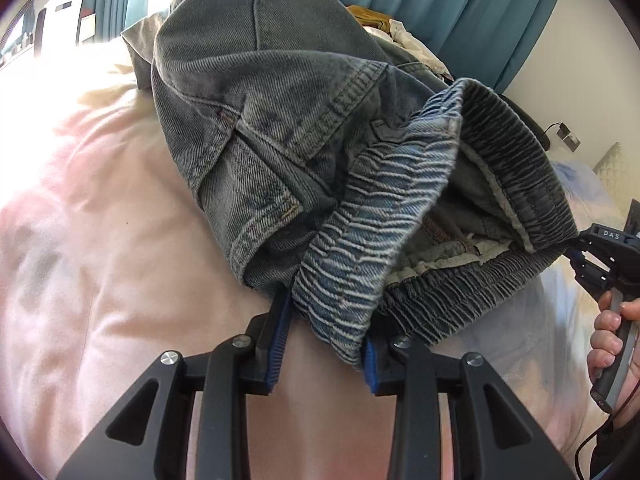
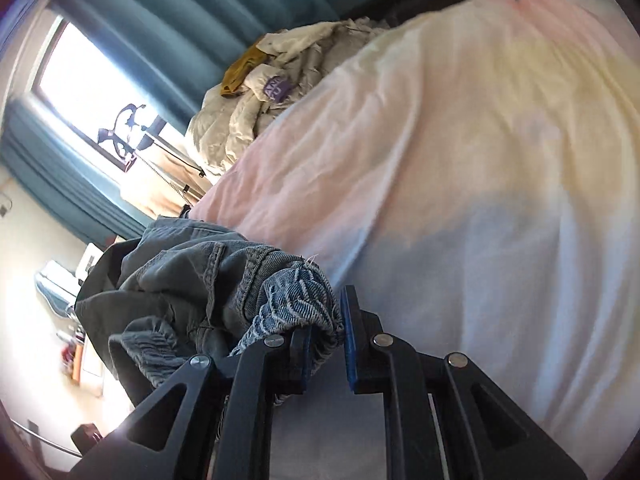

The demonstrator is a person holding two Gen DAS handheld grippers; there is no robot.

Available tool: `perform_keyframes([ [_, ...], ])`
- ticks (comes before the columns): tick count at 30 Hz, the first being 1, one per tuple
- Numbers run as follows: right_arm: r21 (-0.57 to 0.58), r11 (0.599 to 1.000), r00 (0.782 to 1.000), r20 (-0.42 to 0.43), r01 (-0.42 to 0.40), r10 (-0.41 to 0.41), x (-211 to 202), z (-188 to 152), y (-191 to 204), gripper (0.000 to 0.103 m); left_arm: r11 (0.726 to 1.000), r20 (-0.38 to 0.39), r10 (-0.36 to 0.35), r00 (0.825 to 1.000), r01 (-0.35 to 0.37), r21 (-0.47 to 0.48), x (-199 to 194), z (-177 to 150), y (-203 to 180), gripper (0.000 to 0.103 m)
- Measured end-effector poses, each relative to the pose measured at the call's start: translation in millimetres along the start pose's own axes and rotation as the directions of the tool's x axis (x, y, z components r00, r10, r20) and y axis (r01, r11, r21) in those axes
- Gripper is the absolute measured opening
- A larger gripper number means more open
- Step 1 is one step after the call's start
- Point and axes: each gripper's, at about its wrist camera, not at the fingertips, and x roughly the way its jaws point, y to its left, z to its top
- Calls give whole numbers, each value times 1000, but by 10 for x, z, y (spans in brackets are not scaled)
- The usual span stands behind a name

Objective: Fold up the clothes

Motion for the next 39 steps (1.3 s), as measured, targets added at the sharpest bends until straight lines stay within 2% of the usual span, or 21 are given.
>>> perform_keyframes([
  [2,31,1000,1000,-22,-2,3,103,10,-86,12,1000,13,11,1000,-11,11,-41,-7,-14,32],
  [5,6,1000,1000,-19,21,-20,140,-12,-48,12,997,57,52,997,-55,50,-139,-42,-74,32],
  [10,-114,991,997,49,66,-61,63,-35,193,12,991,164,97,982,-110,71,-349,-81,-110,32],
  [13,-177,981,994,83,85,-71,32,-62,323,12,990,208,100,973,-118,76,-450,-62,-102,32],
  [19,-207,978,995,101,32,-11,-100,-96,447,12,988,223,108,969,-130,83,-313,120,-100,32],
  [21,-224,974,994,106,16,8,-149,-114,505,12,981,209,109,972,-140,138,-278,155,-116,32],
  [23,-259,966,994,109,23,6,-155,-144,572,12,975,204,124,971,-158,159,-226,190,-130,32],
  [26,-285,957,994,103,48,-19,-116,-176,585,12,983,205,97,974,-127,134,-234,208,-85,32],
  [31,-269,958,994,71,103,-87,36,-144,414,12,988,255,81,963,-111,109,-420,268,-89,25],
  [33,-229,968,995,48,101,-93,94,-129,300,12,988,252,78,965,-108,106,-484,231,-92,12],
  [39,-137,991,996,94,1,12,-166,32,280,9,991,271,56,961,-87,104,-931,-22,-118,7],
])
